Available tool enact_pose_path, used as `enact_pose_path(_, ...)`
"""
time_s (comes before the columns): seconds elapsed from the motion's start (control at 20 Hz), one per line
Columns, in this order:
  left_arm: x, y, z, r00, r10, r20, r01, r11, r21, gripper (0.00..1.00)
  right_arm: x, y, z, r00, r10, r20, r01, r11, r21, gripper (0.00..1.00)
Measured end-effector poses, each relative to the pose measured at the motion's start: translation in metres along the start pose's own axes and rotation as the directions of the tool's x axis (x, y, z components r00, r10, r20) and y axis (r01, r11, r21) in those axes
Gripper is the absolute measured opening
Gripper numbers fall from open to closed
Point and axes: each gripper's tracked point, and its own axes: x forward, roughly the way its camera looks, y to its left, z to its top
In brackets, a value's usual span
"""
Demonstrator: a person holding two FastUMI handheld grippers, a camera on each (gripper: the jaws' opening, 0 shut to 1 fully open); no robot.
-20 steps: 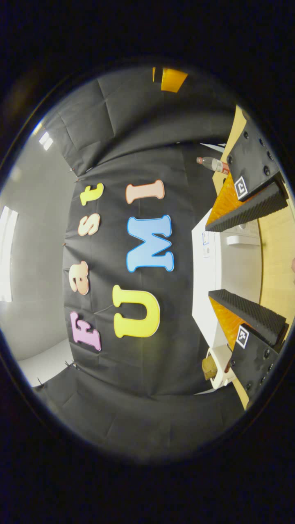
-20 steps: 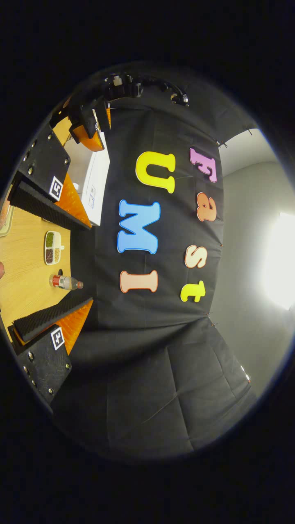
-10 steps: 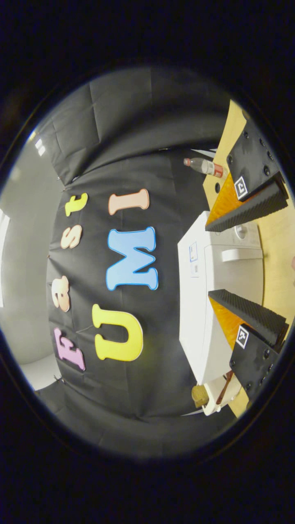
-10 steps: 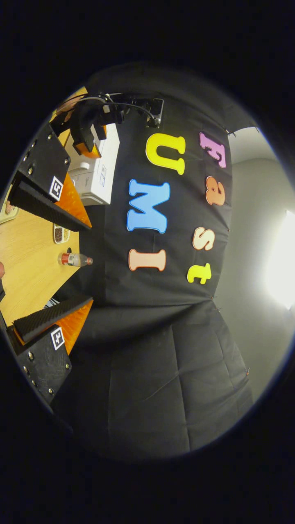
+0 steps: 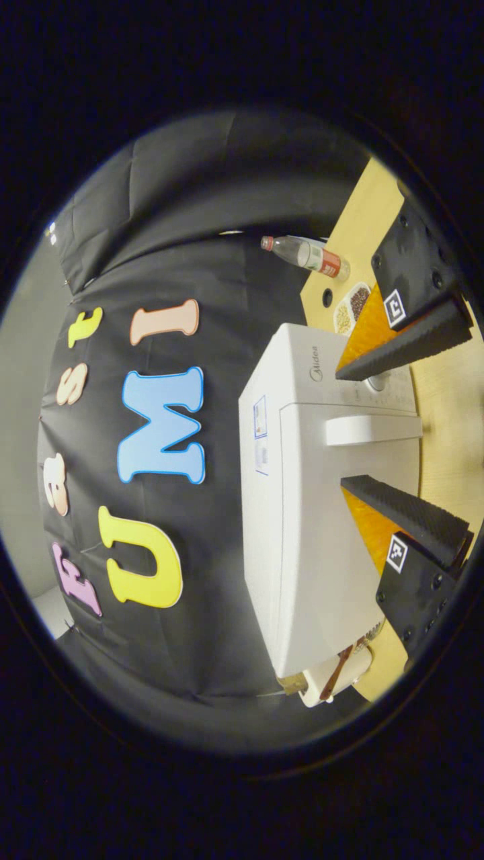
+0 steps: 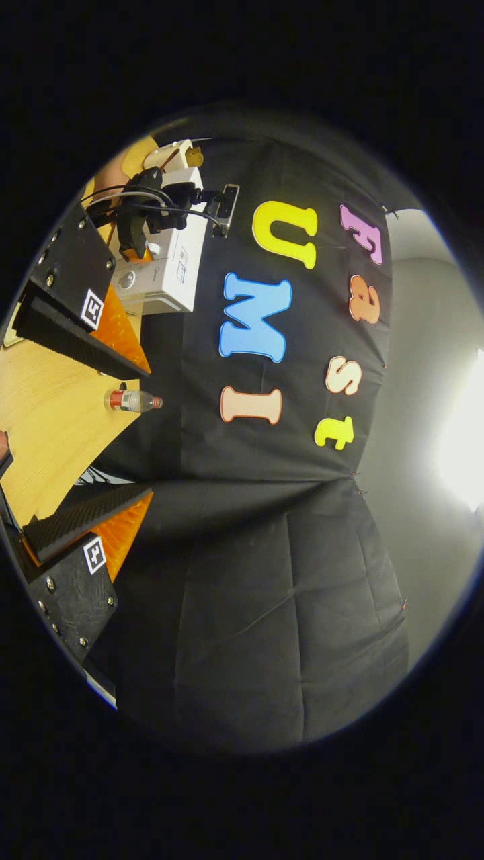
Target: Open the microwave oven with the left hand, put the food in, and close the microwave oven.
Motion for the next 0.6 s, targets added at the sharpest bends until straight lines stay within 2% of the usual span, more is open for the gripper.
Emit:
enact_pose_path(0.15,0.007,-0.005,-0.011,1.0,-0.003,-0.027,0.003,1.0,0.019,0.94,0.001,-0.003,-0.008,1.0,-0.002,-0.023,0.002,1.0,0.003,0.96)
enact_pose_path(0.2,0.008,-0.006,-0.016,0.999,-0.002,-0.036,0.003,1.0,0.022,0.87,0.002,-0.005,-0.008,1.0,-0.001,-0.025,0.001,1.0,0.004,0.96)
enact_pose_path(0.3,0.014,-0.005,-0.019,0.999,0.011,-0.033,-0.01,0.999,0.032,0.81,0.005,-0.006,-0.006,1.0,0.003,-0.023,-0.003,1.0,0.001,0.96)
enact_pose_path(0.45,0.021,-0.005,-0.019,0.999,0.036,-0.033,-0.034,0.997,0.063,0.65,0.007,-0.006,-0.008,1.0,0.019,-0.019,-0.019,1.0,-0.004,0.96)
enact_pose_path(0.6,0.025,0.0,-0.026,0.996,0.067,-0.053,-0.062,0.994,0.091,0.44,0.009,-0.005,-0.007,0.999,0.036,-0.017,-0.036,0.999,-0.009,0.96)
